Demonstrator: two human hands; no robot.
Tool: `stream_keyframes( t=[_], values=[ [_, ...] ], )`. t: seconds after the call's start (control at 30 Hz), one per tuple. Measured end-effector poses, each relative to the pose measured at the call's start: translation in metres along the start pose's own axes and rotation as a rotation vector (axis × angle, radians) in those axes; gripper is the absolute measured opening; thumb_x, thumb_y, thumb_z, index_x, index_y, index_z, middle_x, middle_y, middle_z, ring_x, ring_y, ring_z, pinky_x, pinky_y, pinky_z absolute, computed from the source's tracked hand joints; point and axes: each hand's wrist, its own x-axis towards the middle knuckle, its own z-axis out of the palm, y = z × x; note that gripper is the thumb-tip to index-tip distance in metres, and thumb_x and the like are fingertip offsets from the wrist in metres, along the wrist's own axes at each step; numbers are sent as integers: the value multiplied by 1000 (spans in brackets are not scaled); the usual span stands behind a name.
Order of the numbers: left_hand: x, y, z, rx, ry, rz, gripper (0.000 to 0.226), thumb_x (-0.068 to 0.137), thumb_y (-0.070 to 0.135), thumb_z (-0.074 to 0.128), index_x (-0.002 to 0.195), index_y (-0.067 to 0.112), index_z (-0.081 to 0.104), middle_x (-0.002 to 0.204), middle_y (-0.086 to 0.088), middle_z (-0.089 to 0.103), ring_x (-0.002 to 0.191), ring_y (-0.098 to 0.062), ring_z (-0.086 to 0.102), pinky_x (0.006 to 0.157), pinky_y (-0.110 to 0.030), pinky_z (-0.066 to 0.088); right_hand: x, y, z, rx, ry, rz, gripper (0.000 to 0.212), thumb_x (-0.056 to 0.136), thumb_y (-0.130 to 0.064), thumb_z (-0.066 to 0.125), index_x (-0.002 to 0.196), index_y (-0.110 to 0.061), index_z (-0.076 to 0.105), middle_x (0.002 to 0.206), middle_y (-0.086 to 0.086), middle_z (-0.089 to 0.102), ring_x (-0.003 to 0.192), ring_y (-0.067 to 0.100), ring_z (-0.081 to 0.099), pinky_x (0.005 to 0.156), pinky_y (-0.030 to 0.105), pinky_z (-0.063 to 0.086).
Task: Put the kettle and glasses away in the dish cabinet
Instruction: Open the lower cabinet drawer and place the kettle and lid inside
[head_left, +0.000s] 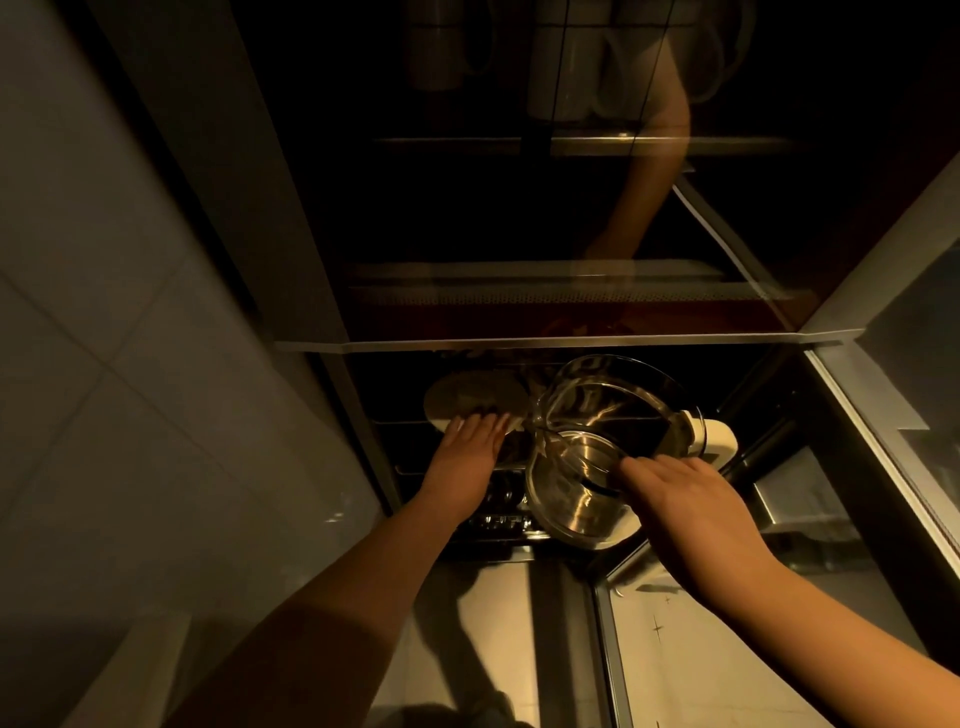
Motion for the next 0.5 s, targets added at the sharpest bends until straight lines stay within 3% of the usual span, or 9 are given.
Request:
stream_keyframes(
  t=[0.17,0.5],
  values=[
    [-26,15,15,13,-5,-69,81,93,20,44,146,8,-16,155,-11,-22,142,-28,-22,115,-43,-8,-4,-2,2,2,-16,-4,64,32,-5,94,89,-17,68,75,-2,69,66,18,66,60,33,53],
    [-32,23,15,90,-78,-134,81,95,27,40,139,6,-25,146,-15,-36,134,-31,-35,111,-48,-15,-12,-5,10,28,-38,-19,65,31,-10,94,88,-21,67,76,-6,68,67,15,66,62,30,52]
  ],
)
